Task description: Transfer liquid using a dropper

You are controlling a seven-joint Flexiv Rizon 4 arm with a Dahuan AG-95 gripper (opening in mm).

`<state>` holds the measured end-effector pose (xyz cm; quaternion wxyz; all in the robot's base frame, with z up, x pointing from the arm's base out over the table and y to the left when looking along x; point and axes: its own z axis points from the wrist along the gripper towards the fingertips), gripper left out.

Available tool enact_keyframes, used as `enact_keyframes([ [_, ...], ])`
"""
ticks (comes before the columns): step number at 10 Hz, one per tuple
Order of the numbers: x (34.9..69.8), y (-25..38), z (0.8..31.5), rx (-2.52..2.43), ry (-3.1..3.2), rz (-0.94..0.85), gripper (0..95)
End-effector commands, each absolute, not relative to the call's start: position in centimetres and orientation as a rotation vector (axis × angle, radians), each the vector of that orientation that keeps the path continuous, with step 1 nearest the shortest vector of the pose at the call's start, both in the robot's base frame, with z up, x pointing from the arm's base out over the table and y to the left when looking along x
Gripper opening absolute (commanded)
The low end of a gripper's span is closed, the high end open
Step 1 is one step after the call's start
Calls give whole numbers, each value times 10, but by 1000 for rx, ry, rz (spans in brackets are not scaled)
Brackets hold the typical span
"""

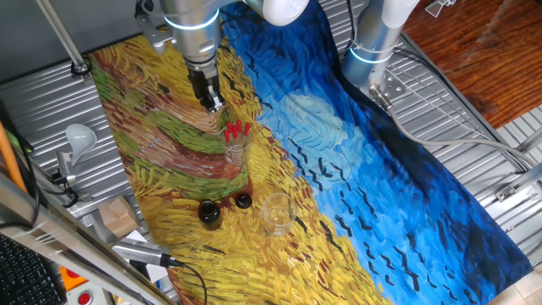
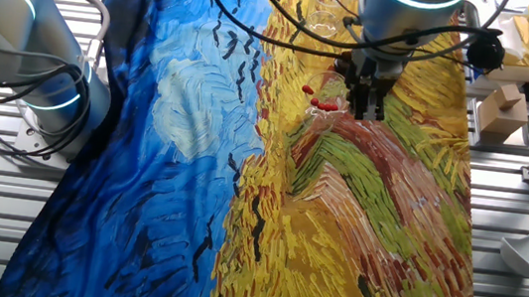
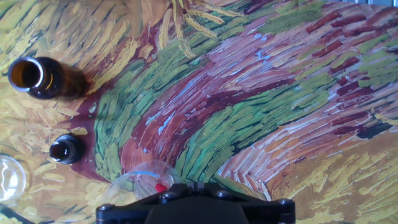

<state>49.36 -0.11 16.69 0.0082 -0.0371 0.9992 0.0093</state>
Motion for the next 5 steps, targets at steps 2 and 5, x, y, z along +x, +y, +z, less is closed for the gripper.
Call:
enact_keyframes([
  [2,491,-1,165,-406,3053,-4,0],
  [5,491,-1,165,-567,3026,-2,0],
])
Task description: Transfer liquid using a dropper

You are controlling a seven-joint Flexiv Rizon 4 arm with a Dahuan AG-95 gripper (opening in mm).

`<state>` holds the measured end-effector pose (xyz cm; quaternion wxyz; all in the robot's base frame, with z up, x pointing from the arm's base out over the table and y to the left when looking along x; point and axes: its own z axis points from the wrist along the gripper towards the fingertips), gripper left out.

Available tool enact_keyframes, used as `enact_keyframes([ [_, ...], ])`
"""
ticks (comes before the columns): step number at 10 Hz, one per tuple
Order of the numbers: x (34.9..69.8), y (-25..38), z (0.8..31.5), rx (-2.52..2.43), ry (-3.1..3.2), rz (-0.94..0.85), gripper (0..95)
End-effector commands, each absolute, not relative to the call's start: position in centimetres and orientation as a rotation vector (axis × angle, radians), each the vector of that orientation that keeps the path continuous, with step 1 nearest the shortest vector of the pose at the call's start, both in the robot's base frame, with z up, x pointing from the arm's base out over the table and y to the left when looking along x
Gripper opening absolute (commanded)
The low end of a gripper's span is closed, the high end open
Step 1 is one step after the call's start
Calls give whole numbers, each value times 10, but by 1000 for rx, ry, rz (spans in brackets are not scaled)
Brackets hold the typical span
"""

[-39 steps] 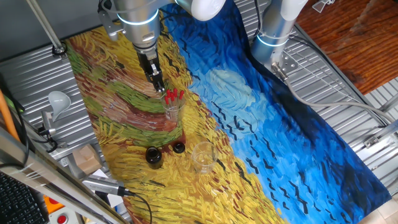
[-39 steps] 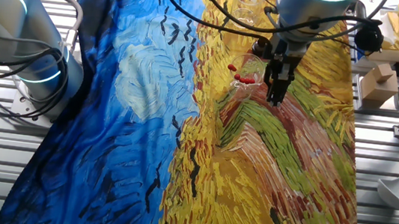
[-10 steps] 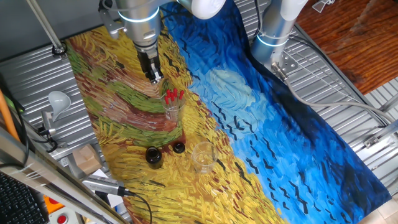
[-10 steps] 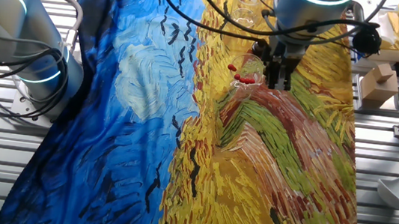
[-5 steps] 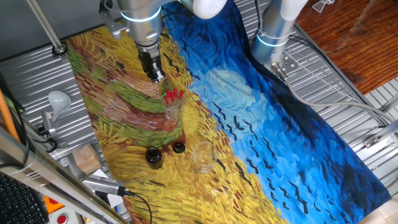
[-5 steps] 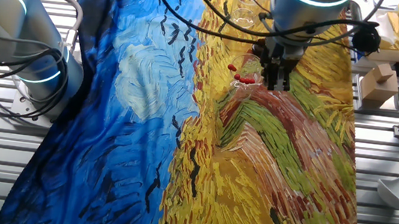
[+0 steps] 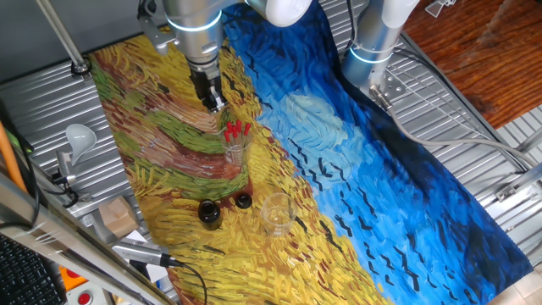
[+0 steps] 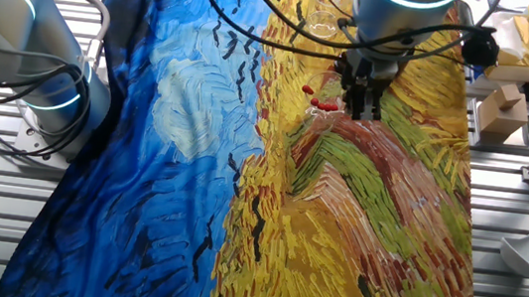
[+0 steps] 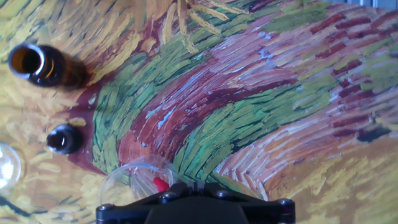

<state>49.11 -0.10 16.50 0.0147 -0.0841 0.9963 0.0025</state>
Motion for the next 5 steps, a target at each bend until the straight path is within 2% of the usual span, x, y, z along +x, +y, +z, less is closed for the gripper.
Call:
enact_keyframes([
  [1,491,-1,165,-580,3025,0,0],
  [5,489,1,168,-633,3036,0,0],
])
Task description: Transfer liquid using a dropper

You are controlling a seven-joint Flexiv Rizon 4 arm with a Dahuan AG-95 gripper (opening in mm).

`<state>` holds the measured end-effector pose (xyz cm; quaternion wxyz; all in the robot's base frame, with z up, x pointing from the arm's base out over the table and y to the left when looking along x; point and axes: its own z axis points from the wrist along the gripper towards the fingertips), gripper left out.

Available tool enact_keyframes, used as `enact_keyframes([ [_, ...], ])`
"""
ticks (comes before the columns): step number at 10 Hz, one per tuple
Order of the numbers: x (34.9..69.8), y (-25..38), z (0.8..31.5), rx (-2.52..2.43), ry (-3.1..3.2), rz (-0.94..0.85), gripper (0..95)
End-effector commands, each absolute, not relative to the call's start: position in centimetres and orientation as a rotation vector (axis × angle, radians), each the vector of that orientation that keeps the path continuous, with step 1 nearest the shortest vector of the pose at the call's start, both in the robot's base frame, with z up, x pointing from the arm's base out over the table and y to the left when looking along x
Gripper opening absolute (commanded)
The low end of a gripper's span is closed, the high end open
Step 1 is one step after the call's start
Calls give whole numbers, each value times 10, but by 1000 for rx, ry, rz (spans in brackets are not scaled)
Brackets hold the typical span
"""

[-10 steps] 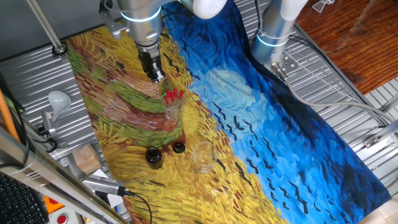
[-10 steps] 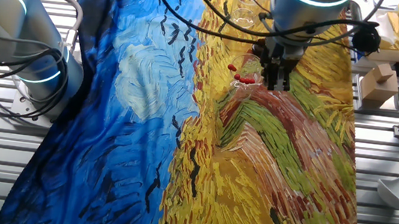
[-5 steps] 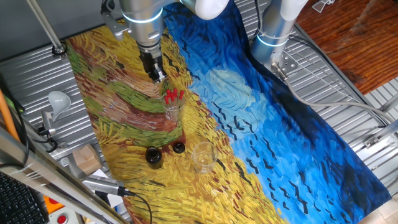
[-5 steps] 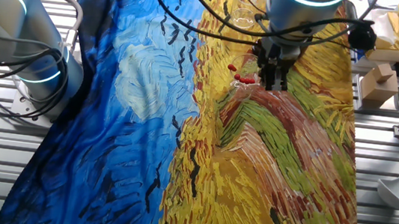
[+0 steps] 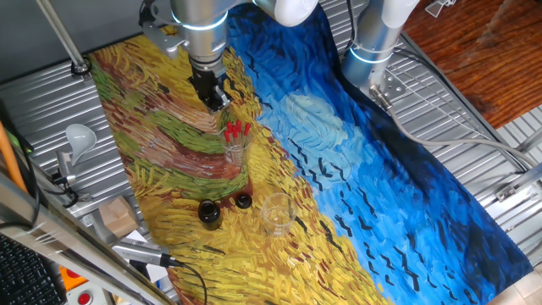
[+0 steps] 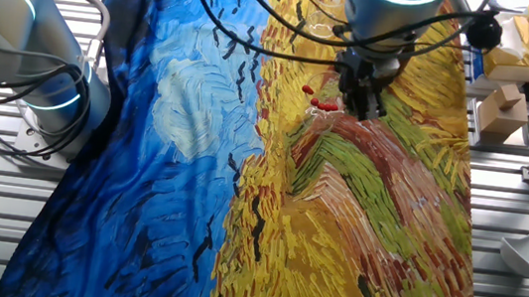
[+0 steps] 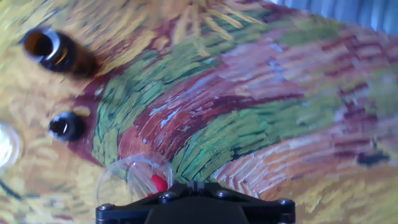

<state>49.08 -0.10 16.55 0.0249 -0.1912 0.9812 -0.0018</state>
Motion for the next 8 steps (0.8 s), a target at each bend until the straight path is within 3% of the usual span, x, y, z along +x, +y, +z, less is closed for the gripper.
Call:
enact_keyframes([
  [1,482,6,171,-616,3045,2,0],
  [8,432,34,165,-553,3051,36,0],
])
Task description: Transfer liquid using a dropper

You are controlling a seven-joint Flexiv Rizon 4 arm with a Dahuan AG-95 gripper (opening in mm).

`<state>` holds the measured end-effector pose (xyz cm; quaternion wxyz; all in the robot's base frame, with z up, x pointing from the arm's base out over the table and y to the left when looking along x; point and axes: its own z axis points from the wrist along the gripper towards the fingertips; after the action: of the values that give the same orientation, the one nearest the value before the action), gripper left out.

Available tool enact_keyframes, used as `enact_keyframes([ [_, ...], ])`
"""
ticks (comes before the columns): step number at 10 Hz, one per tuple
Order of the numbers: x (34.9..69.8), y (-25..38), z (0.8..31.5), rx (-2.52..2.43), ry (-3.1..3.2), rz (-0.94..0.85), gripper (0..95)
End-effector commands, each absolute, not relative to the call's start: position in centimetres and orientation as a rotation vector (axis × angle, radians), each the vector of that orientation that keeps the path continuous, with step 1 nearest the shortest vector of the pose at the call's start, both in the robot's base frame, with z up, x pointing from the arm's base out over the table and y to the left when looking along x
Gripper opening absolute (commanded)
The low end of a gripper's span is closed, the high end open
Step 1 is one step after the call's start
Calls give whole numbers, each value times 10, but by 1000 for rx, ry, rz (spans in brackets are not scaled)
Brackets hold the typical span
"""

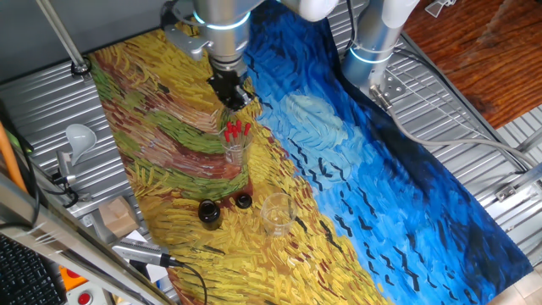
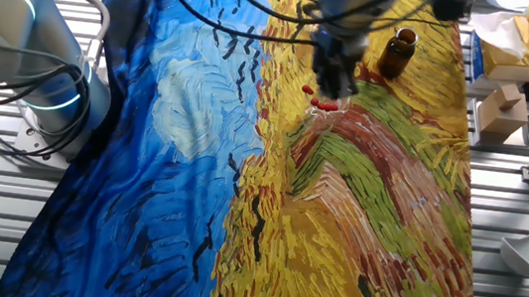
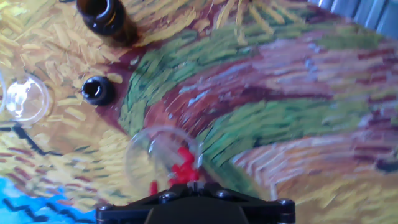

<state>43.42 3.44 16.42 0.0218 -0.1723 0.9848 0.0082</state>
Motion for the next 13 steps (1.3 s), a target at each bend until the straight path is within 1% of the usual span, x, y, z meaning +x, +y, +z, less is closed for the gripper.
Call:
enact_keyframes([
  [1,432,34,165,-557,3053,42,0],
  [7,432,34,165,-656,3042,-4,0],
  [9,432,36,165,-616,3060,24,0],
  [10,432,42,163,-611,3068,40,190],
  [13,433,51,160,-587,3067,75,190],
])
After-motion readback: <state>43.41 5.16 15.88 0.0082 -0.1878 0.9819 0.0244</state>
